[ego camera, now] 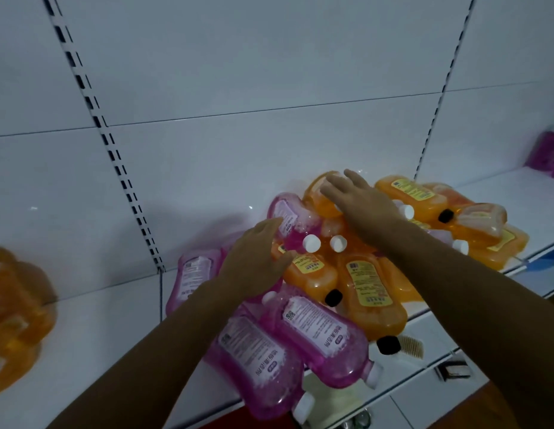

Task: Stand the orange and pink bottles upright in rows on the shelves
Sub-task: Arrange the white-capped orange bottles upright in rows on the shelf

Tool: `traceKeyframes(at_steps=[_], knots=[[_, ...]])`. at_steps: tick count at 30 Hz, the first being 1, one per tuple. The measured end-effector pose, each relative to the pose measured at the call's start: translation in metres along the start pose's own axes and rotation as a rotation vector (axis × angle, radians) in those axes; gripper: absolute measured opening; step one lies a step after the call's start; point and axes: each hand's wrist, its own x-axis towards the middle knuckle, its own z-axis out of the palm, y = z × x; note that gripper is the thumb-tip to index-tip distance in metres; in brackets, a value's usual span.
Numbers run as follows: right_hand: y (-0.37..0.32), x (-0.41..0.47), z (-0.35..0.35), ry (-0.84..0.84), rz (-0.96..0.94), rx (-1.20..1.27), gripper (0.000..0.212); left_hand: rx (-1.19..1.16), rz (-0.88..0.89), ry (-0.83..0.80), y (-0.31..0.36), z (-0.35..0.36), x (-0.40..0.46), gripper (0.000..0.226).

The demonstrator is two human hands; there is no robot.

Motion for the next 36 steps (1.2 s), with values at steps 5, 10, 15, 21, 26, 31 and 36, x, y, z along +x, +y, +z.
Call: traceKeyframes(at_steps=[5, 10, 15, 21, 26, 31, 36], knots=[[0.006, -0.004, -0.001, 0.083, -0.062, -0.003, 0.055, -0.032, -0.023, 0.015, -0.008, 0.002, -0.005, 0.062], [-0.004, -0.007, -0.011, 0.333, -0.156, 0.067, 0.065, -0.005, -0.023, 0.103, 0.007, 0.0, -0.014, 0.062], [-0.038, -0.017, -0.03, 0.437, -0.259, 0.259, 0.075, 0.081, -0.035, 0.263, 0.021, -0.01, -0.029, 0.083], [-0.106, -0.037, -0.054, 0.509, -0.369, 0.733, 0.046, 0.163, -0.245, 0.535, 0.008, -0.039, -0.084, 0.096], [-0.182, -0.044, -0.076, 0.344, -0.438, 1.0, 0.051, 0.233, -0.435, 0.645, -0.029, -0.073, -0.17, 0.083], [-0.263, -0.048, -0.084, 0.197, -0.572, 1.059, 0.057, 0.168, -0.57, 0.672, -0.066, -0.096, -0.253, 0.056], [-0.328, -0.043, -0.089, 0.085, -0.689, 1.134, 0.071, 0.119, -0.667, 0.667, -0.103, -0.101, -0.309, 0.055]])
